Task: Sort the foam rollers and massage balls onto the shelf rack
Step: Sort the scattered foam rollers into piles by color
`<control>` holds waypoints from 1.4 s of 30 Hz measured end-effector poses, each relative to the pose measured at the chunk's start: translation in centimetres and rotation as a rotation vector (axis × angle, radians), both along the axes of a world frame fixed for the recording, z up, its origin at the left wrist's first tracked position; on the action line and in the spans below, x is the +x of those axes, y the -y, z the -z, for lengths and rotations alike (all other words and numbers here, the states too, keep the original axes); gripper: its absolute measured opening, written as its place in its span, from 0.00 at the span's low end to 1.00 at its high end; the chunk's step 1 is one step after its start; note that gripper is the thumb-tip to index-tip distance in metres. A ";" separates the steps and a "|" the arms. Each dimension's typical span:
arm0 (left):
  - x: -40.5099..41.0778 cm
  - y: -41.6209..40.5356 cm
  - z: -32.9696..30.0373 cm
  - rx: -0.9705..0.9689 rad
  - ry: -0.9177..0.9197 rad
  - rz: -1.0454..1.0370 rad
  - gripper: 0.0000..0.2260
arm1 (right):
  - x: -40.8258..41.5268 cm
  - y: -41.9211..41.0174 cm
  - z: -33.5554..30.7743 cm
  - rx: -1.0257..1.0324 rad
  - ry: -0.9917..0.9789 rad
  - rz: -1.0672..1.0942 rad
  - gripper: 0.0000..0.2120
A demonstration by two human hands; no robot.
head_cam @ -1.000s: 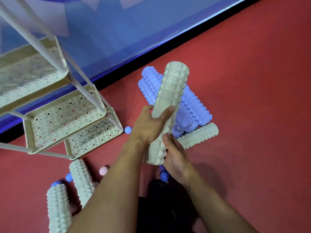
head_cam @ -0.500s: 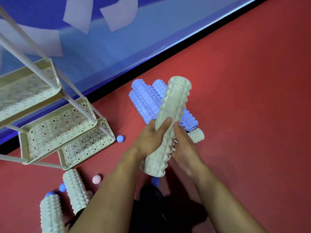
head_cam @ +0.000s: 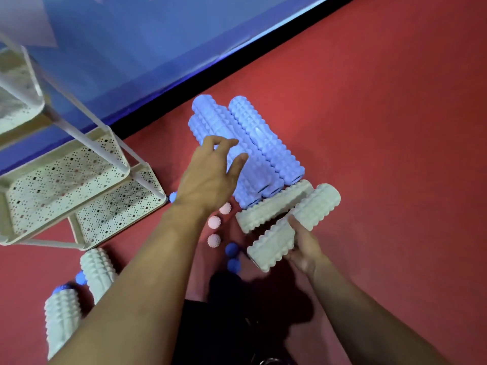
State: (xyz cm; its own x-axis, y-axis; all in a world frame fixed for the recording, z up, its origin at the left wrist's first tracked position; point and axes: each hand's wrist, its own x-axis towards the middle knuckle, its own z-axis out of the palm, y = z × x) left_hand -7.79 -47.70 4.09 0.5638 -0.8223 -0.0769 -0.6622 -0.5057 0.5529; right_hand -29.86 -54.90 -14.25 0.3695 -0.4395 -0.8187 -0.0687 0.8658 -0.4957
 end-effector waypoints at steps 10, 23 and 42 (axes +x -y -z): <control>1.0 1.3 0.8 -0.046 -0.010 -0.037 0.17 | 0.9 1.3 8.3 0.115 -0.111 -0.026 0.21; 1.7 1.8 2.4 -0.003 -0.051 -0.060 0.20 | 3.7 2.6 16.0 0.082 -0.322 0.001 0.32; 2.7 -0.1 2.0 -0.022 -0.115 -0.116 0.21 | 3.9 0.5 8.2 -0.298 -0.625 -0.282 0.14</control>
